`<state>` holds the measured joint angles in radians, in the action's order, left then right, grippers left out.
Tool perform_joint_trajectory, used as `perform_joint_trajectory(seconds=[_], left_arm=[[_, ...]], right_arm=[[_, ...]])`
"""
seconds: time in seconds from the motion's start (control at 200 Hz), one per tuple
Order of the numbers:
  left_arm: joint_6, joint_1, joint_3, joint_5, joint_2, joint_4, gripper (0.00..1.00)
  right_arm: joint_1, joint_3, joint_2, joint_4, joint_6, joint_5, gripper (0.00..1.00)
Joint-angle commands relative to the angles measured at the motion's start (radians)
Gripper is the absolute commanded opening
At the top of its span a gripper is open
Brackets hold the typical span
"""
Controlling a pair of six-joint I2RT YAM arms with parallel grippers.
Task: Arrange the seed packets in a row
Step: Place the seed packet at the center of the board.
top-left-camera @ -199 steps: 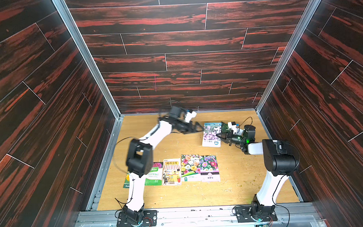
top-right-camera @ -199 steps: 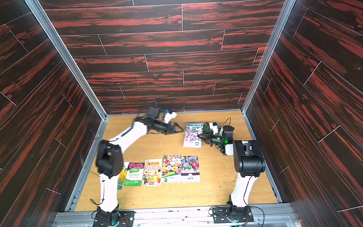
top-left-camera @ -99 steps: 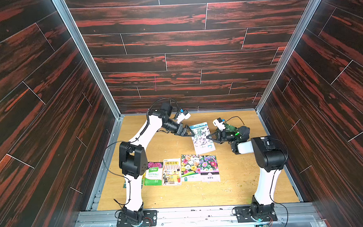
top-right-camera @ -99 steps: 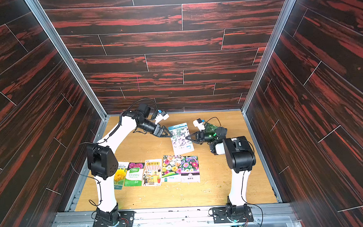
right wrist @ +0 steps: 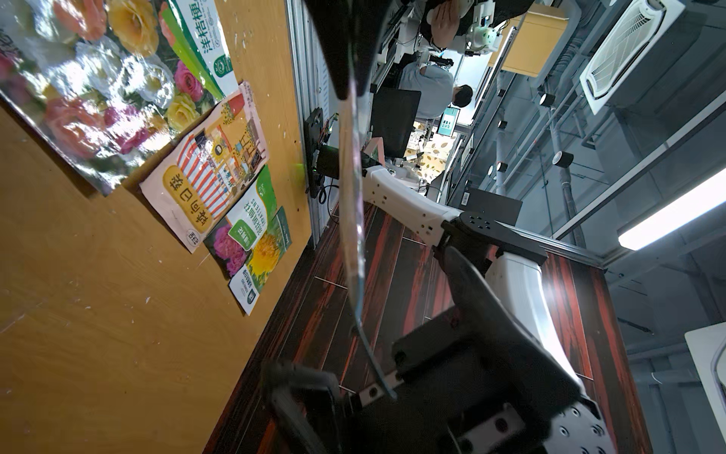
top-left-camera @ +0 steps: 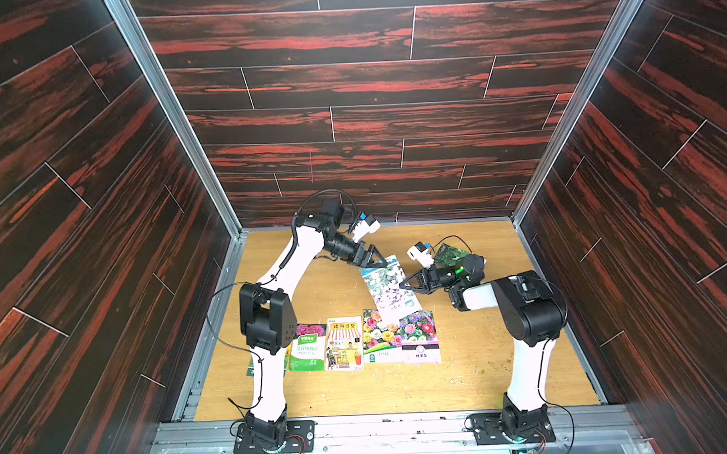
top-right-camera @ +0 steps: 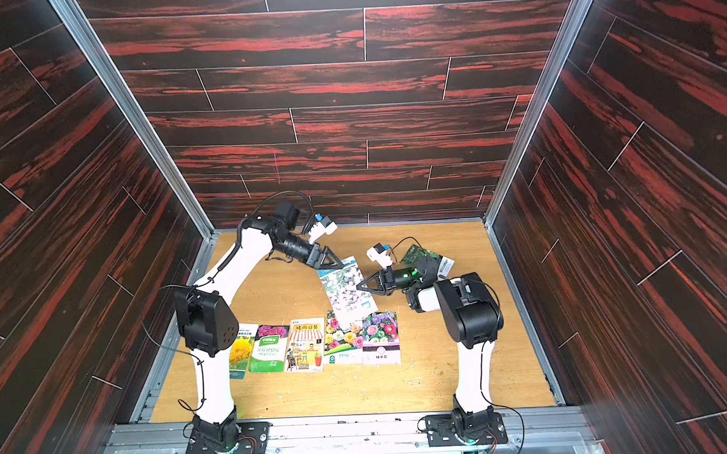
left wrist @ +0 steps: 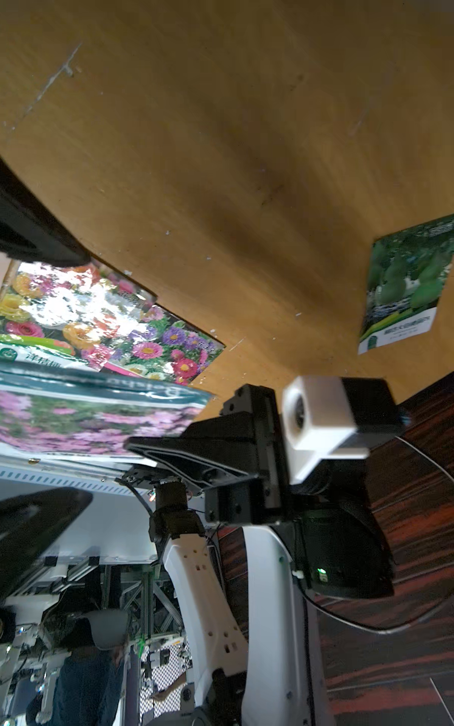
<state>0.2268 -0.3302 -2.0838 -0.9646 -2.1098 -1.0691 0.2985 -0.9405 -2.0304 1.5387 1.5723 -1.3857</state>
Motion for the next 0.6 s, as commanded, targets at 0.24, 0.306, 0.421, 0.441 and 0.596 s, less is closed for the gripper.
perform_joint_trajectory(seconds=[0.24, 0.306, 0.421, 0.441, 0.596], left_arm=[[0.088, -0.049, 0.017, 0.064, 0.0, -0.102, 0.55], [0.081, -0.05, 0.009, 0.088, -0.008, -0.087, 0.57], [0.056, -0.05, -0.025, 0.107, -0.023, -0.068, 0.59], [0.053, -0.05, -0.035, 0.111, -0.028, -0.067, 0.59], [0.026, -0.044, -0.068, 0.164, -0.036, -0.014, 0.73]], right_arm=[[0.004, -0.128, 0.157, -1.043, -0.76, 0.083, 0.0], [0.017, -0.204, 0.186, -1.315, -0.944, 0.109, 0.0], [0.031, -0.272, 0.215, -1.486, -1.038, 0.13, 0.0], [0.033, -0.273, 0.22, -1.494, -1.041, 0.135, 0.0], [0.048, -0.293, 0.241, -1.575, -1.091, 0.13, 0.0]])
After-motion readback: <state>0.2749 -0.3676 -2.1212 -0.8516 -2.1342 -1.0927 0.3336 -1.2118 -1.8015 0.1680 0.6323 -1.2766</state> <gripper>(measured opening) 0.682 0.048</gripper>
